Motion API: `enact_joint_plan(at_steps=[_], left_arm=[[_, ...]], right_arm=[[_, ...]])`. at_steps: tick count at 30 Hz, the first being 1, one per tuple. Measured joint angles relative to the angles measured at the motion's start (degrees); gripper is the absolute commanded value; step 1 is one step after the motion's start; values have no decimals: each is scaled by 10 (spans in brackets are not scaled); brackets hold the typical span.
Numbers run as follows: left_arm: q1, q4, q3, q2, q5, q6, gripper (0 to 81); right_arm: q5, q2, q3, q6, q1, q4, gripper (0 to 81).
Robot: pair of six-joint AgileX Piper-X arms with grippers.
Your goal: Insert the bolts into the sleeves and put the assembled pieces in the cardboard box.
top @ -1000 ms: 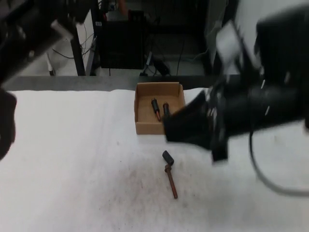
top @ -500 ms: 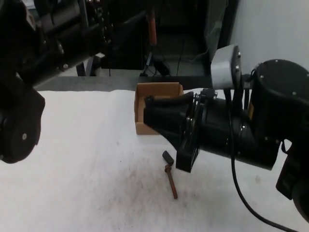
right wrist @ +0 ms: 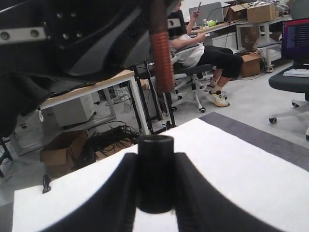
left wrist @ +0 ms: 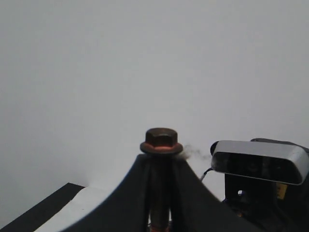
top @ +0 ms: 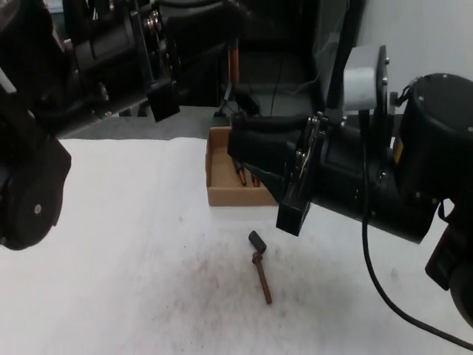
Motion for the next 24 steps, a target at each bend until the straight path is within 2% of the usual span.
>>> enact_joint_plan(at_steps=[7, 24], left_arm=[[0, 7, 0, 0, 22, 5, 4], [0, 9, -1, 0, 17, -15, 4]], right_arm=[[3, 0, -32, -35, -3, 51, 8], [20, 0, -52, -86, -3, 41, 8]])
